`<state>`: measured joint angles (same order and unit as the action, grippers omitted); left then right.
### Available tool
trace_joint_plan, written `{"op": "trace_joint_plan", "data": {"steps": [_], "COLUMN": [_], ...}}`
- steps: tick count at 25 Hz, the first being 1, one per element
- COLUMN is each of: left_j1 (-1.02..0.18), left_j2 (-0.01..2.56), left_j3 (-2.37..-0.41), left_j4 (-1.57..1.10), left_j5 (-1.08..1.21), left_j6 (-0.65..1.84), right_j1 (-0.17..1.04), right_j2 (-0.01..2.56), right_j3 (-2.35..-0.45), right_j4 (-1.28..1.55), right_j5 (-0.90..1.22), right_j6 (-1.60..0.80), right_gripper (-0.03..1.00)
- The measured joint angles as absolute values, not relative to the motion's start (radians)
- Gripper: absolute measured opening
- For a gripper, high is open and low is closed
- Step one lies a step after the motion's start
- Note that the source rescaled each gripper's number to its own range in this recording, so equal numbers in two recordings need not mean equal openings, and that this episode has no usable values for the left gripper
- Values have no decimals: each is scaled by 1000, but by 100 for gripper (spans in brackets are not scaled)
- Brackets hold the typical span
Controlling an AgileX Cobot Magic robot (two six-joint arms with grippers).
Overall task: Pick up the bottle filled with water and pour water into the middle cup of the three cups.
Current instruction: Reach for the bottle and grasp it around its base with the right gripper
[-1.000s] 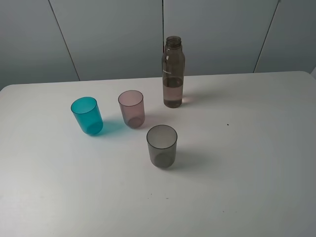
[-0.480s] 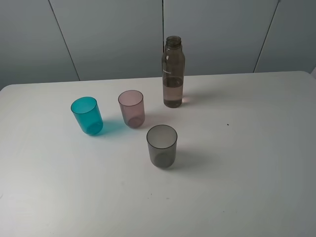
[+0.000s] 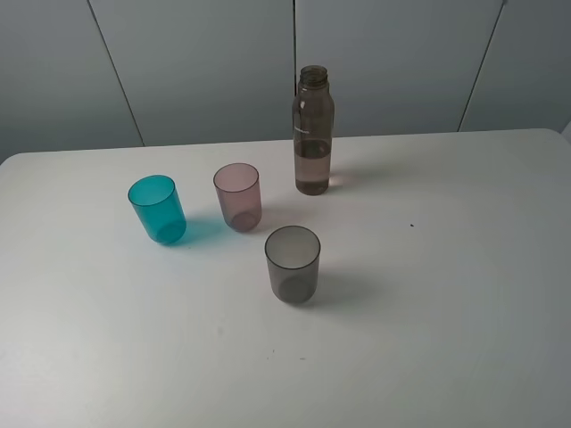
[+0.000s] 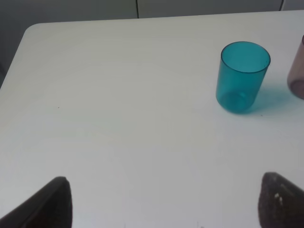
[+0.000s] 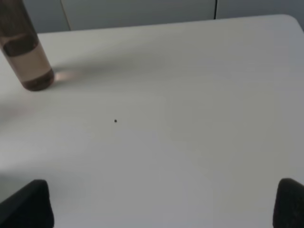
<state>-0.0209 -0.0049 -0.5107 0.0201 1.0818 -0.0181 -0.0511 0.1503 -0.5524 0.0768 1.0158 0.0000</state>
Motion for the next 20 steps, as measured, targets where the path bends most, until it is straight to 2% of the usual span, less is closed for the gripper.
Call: {"op": "trace_joint_plan", "data": {"steps": [9, 12, 15, 20], "left_j1": [-21, -21, -21, -21], "left_j2": [-5, -5, -5, -5], "left_j3": [-511, -511, -511, -511], "left_j4": [20, 20, 20, 20], "left_j5": [1082, 1082, 1082, 1082], "left_j6": [-20, -20, -20, -20], "right_j1": [-40, 59, 216, 366], "right_j2": [687, 863, 1017, 1244], "right_j3": [-752, -758, -758, -758], "right_j4": [226, 247, 248, 250], "right_j5": [629, 541, 435, 214], "right_j6": [-71, -110, -151, -188], "right_gripper": [100, 100, 100, 100]}}
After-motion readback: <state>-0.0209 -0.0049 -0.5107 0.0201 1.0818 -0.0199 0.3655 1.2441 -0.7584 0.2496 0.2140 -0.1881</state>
